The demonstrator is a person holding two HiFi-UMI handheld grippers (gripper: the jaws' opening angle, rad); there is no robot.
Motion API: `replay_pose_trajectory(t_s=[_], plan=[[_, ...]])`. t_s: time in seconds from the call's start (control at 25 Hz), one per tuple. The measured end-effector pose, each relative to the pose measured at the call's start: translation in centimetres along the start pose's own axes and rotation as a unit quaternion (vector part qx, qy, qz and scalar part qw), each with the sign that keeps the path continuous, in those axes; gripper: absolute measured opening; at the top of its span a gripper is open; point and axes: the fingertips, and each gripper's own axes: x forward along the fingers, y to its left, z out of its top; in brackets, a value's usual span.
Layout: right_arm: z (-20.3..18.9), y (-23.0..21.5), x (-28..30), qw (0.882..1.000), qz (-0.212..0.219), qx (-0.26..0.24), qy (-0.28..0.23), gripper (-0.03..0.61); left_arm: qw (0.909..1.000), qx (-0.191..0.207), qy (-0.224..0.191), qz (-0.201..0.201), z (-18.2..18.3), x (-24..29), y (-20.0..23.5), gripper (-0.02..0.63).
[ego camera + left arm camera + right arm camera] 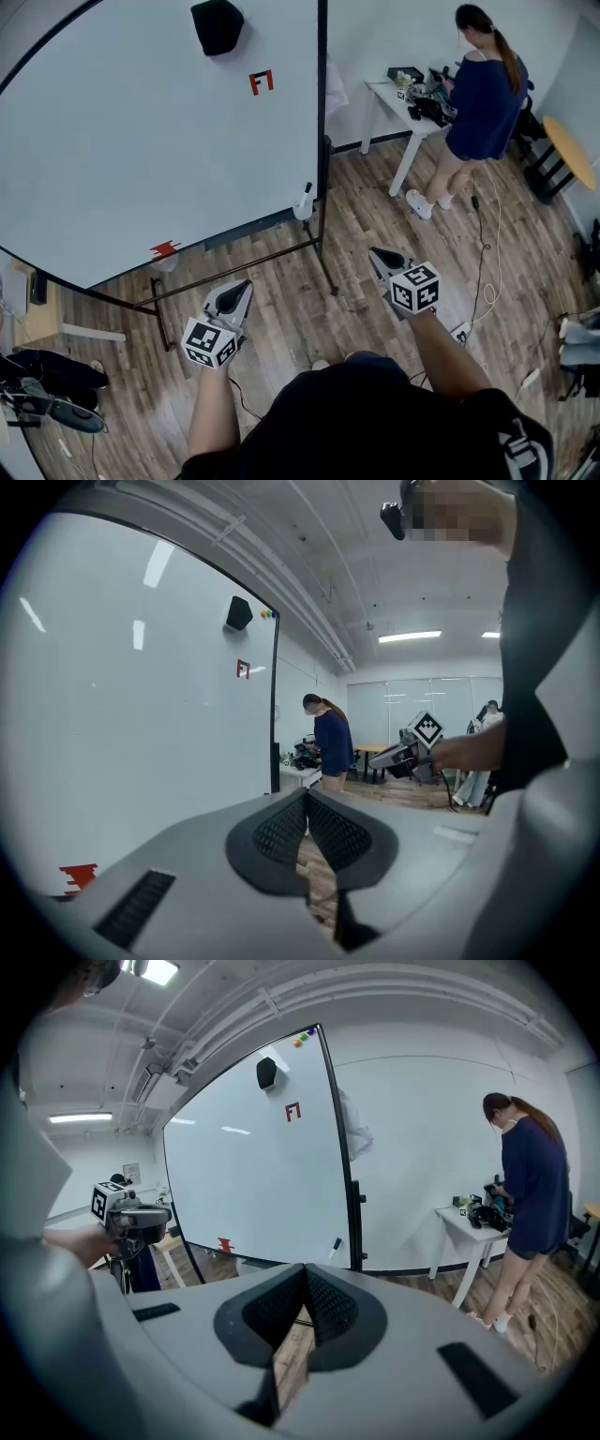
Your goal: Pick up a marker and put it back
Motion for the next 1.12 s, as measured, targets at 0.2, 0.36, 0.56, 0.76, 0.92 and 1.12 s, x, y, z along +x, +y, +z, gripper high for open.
replay_pose_trajectory(t_s=[0.2, 0.36, 0.56, 0.76, 0.92, 1.12], plan=[[0.6, -0.9, 1.7, 1.0, 0.0, 0.001, 0.002, -0.005, 1.0, -0.002, 0.004, 0.001, -0.2, 1.0, 0.9, 0.011], [1.5, -2.2, 3.8, 1.0, -0.001, 0.0, 0.002, -0.005, 1.0, 0.0, 0.005, 0.007, 0.0, 2.3, 2.4, 0.011], [2.9, -3.7, 7.0, 1.0, 0.009, -0.005, 0.001, -0.005, 0.9998, -0.003, 0.006, 0.018, 0.5, 4.4, 5.0, 0.011], [4.1, -5.7, 10.3, 1.0, 0.022, -0.008, 0.008, -0.003, 0.9997, -0.002, 0.004, 0.023, 1.6, 7.5, 7.2, 0.012], [4.9, -7.1, 13.1, 0.999, 0.033, -0.006, 0.014, -0.003, 0.9997, -0.004, 0.009, 0.023, 1.9, 9.8, 8.9, 0.011], [5.7, -8.2, 16.9, 0.999, 0.049, -0.004, 0.023, -0.003, 0.9995, -0.01, 0.017, 0.026, 1.4, 12.0, 11.2, 0.011]])
